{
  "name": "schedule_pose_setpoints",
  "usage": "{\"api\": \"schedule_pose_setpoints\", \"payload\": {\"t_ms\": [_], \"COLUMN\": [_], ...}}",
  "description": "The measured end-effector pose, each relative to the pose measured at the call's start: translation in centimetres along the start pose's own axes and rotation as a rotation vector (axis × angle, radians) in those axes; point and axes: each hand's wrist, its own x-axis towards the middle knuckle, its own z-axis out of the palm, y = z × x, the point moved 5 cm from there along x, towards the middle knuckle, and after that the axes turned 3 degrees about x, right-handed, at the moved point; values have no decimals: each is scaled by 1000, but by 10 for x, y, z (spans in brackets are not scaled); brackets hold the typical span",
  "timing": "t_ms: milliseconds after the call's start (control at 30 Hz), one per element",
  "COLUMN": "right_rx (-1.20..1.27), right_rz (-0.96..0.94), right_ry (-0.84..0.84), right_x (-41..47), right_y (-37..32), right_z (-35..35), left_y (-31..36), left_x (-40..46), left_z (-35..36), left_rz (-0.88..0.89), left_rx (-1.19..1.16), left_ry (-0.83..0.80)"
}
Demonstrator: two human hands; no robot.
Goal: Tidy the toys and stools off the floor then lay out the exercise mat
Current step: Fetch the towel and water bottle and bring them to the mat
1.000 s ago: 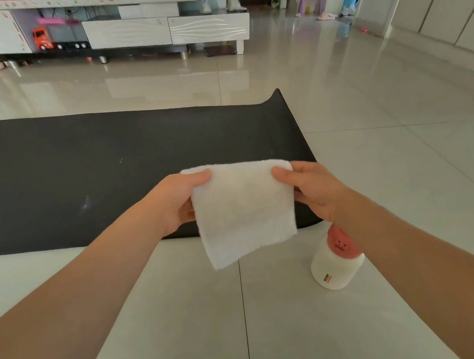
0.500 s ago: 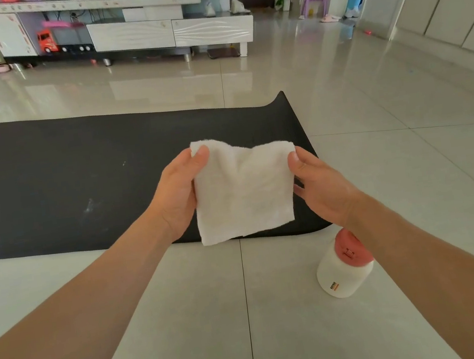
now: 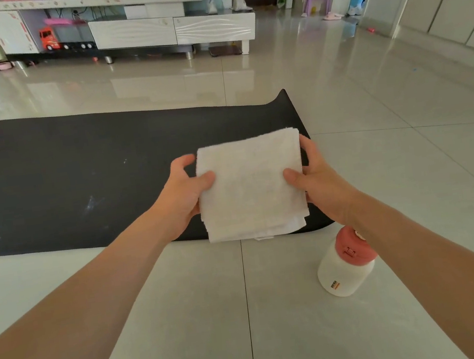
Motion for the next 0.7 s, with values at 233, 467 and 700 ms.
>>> {"api": "schedule_pose_setpoints", "payload": {"t_ms": [233, 467, 700], "right_rx": [-205, -654, 180], "right_rz": [52, -7, 326], "right_ry": [-99, 147, 12], "right_x": [-2, 2, -10], "right_y": [3, 5, 27], "right_z": [8, -7, -1], "left_y": [2, 2, -17], "left_x": [-1, -7, -2], "left_z": [0, 4, 11], "left_rz": [14, 211, -174], "left_rx": [-10, 884, -24], "left_ry": [-50, 92, -128]}}
